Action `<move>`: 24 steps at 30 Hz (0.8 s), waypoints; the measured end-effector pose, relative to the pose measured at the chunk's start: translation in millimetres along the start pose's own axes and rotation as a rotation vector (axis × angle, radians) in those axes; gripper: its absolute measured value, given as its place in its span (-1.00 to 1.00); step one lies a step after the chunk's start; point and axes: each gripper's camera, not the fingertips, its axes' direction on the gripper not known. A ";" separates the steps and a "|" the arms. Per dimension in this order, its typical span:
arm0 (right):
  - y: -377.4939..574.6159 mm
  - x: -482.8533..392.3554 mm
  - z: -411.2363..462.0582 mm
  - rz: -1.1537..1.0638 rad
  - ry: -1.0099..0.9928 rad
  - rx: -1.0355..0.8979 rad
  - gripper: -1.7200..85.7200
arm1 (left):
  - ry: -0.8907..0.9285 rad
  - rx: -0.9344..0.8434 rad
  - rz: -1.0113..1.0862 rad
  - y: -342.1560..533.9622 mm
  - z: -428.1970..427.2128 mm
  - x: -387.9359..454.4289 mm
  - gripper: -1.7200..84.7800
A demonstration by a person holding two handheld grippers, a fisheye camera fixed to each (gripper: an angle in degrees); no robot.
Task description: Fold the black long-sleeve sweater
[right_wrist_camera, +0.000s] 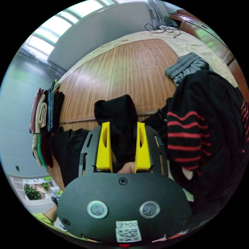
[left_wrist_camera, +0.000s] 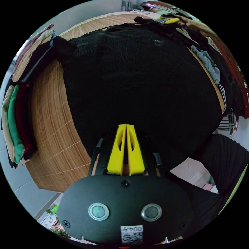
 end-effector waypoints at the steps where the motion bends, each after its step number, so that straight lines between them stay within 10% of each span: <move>1: -12.8 3.6 6.2 0.011 0.012 0.006 -0.66 | 0.003 0.004 0.000 -0.8 0.1 -3.1 -0.96; 7: -32.5 10.1 45.5 -0.023 -0.010 -0.173 -0.91 | 0.005 0.010 -0.015 -8.0 -1.0 -12.4 -0.96; 12: 36.0 16.5 -61.3 -0.019 -0.043 0.167 -0.93 | -0.012 -0.034 -0.011 -24.0 -4.5 -12.8 -0.96; 19: 278.7 49.5 -204.1 0.214 0.067 0.512 -0.89 | -0.018 -0.073 0.003 -44.0 -12.4 -11.9 -0.95; 24: 412.7 70.7 -176.1 0.314 0.154 0.375 -0.88 | 0.010 -0.103 -0.015 -57.6 -19.0 -14.3 -0.96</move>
